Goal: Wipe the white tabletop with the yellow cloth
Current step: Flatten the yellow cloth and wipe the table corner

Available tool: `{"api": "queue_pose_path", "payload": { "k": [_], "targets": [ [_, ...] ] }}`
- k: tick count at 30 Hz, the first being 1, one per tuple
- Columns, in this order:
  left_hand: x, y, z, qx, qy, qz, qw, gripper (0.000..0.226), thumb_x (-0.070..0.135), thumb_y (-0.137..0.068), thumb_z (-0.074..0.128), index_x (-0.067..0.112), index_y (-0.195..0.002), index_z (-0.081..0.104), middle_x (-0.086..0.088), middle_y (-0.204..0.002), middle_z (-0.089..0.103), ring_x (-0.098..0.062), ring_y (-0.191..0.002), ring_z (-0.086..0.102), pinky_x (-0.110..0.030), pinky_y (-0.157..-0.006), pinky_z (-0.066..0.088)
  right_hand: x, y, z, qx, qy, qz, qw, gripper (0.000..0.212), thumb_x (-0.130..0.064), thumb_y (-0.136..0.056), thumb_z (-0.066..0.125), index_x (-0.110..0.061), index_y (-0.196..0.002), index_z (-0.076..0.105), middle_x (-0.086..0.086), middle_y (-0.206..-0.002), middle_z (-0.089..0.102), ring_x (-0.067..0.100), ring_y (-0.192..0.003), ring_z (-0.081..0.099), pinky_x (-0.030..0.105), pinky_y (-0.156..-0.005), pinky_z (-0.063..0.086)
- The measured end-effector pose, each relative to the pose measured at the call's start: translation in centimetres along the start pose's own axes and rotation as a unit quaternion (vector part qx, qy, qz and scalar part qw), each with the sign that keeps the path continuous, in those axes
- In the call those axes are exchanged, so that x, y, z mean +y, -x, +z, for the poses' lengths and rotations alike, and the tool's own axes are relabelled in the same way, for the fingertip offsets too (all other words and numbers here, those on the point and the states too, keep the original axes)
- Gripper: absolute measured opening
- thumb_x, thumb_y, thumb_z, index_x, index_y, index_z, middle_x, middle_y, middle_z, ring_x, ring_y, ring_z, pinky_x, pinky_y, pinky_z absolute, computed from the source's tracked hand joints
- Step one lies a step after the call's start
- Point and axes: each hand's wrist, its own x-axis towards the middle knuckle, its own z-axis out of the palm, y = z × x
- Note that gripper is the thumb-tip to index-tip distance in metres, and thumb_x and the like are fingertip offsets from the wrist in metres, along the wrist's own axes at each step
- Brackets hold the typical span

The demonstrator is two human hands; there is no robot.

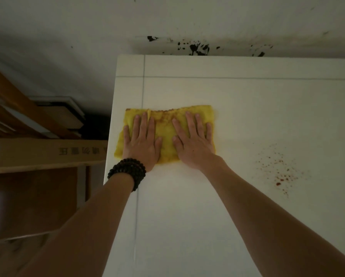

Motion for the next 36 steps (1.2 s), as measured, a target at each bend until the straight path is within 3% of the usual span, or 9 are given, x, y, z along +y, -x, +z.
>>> {"api": "queue_pose_path", "payload": {
  "k": [6, 12, 16, 22, 26, 36],
  "targets": [
    [0.7, 8.9, 1.2, -0.016, 0.016, 0.007, 1.0, 0.069, 0.053, -0.095, 0.002, 0.014, -0.152, -0.003, -0.006, -0.161, -0.008, -0.026, -0.148, -0.008, -0.054, -0.118, 0.0, -1.1, 8.2, 3.4, -0.016, -0.006, 0.013, 1.0, 0.058, -0.054, -0.104, 0.01, -0.043, -0.156, -0.013, 0.0, -0.164, -0.031, 0.024, -0.148, -0.033, 0.053, -0.118, -0.02],
    [1.5, 18.5, 2.7, -0.025, 0.011, 0.009, 1.0, 0.066, 0.05, -0.098, 0.01, 0.013, -0.153, 0.007, -0.007, -0.161, -0.002, -0.028, -0.148, -0.002, -0.058, -0.116, 0.011, -2.6, 17.5, 7.7, -0.036, -0.009, 0.028, 0.999, 0.059, -0.06, -0.093, -0.009, -0.046, -0.147, -0.027, -0.001, -0.16, -0.039, 0.022, -0.143, -0.042, 0.05, -0.115, -0.026],
    [1.6, 20.3, 3.0, -0.033, 0.005, 0.012, 0.999, 0.065, 0.048, -0.099, 0.011, 0.013, -0.153, 0.004, -0.007, -0.161, -0.003, -0.028, -0.148, -0.003, -0.057, -0.116, 0.011, -2.8, 19.2, 8.3, -0.041, -0.018, 0.031, 0.999, 0.062, -0.062, -0.087, -0.016, -0.047, -0.146, -0.029, -0.002, -0.158, -0.042, 0.021, -0.142, -0.044, 0.05, -0.114, -0.028],
    [1.0, 16.3, 2.0, -0.025, -0.012, 0.062, 0.998, 0.063, 0.044, -0.099, 0.013, 0.013, -0.153, 0.005, -0.005, -0.162, 0.002, -0.027, -0.148, 0.0, -0.053, -0.118, 0.008, -2.5, 16.0, 7.1, -0.019, -0.014, 0.03, 0.999, 0.065, -0.06, -0.088, -0.014, -0.045, -0.151, -0.022, -0.003, -0.16, -0.038, 0.021, -0.145, -0.039, 0.05, -0.116, -0.025],
    [0.0, 9.6, 0.9, -0.01, -0.03, 0.098, 0.995, 0.063, 0.044, -0.099, 0.014, 0.014, -0.153, 0.009, -0.005, -0.162, 0.009, -0.027, -0.148, 0.005, -0.052, -0.117, 0.008, -1.3, 9.7, 4.4, -0.011, -0.011, 0.026, 1.0, 0.057, -0.055, -0.103, 0.007, -0.044, -0.155, -0.013, -0.002, -0.164, -0.031, 0.022, -0.148, -0.034, 0.05, -0.117, -0.022],
    [-0.9, -6.7, -1.3, 0.004, -0.052, 0.12, 0.991, 0.065, 0.046, -0.096, 0.009, 0.016, -0.153, 0.009, -0.003, -0.162, 0.008, -0.026, -0.148, 0.007, -0.05, -0.115, 0.006, 1.6, -5.0, -2.3, 0.0, -0.001, -0.02, 1.0, 0.057, -0.05, -0.105, 0.014, -0.046, -0.156, -0.01, -0.004, -0.166, -0.026, 0.022, -0.151, -0.028, 0.05, -0.118, -0.02]
  ]
}}
